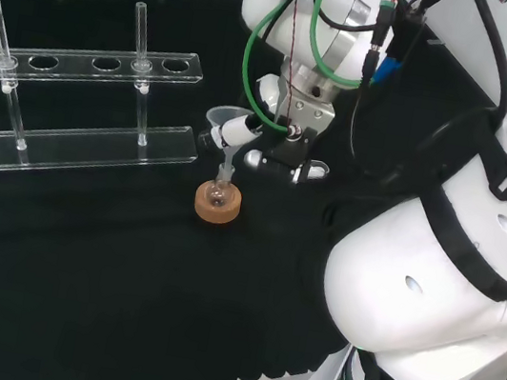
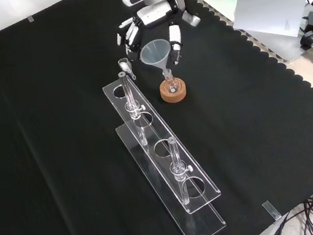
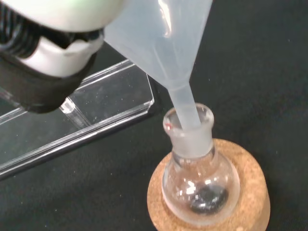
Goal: Place the funnel on the round-bottom flask.
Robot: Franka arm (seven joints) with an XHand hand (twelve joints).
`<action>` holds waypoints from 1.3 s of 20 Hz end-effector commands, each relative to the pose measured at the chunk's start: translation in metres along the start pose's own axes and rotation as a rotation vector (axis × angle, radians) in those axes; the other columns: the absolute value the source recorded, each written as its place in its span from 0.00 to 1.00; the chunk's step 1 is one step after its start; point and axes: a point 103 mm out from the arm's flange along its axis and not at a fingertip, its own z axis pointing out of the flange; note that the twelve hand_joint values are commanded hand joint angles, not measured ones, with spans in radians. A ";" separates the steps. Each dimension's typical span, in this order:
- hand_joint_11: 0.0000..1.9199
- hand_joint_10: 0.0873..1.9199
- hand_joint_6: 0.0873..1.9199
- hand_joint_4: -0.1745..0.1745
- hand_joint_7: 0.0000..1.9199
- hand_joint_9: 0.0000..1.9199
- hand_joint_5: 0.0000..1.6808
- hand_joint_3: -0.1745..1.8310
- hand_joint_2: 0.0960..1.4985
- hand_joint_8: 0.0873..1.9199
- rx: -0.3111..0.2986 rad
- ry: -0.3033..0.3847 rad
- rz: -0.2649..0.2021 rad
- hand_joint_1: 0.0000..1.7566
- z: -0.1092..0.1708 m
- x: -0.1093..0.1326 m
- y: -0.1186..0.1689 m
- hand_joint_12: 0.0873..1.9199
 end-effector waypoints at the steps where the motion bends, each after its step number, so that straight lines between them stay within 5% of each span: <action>1: 0.00 0.22 0.18 0.54 0.53 0.31 0.39 0.48 0.24 0.23 -0.010 0.025 0.004 0.55 0.024 0.000 -0.016 0.45; 14: 0.00 0.21 0.18 0.54 0.53 0.31 0.39 0.49 0.25 0.23 -0.022 0.011 -0.004 0.54 0.032 0.004 -0.025 0.45; 22: 0.00 0.30 0.01 0.52 0.30 0.14 0.27 0.44 0.25 0.17 -0.017 0.001 -0.033 0.45 0.019 -0.003 -0.022 0.31; 26: 0.00 0.01 0.00 0.53 0.04 0.01 0.03 0.24 0.30 0.05 0.009 -0.039 -0.085 0.31 -0.006 -0.001 -0.022 0.00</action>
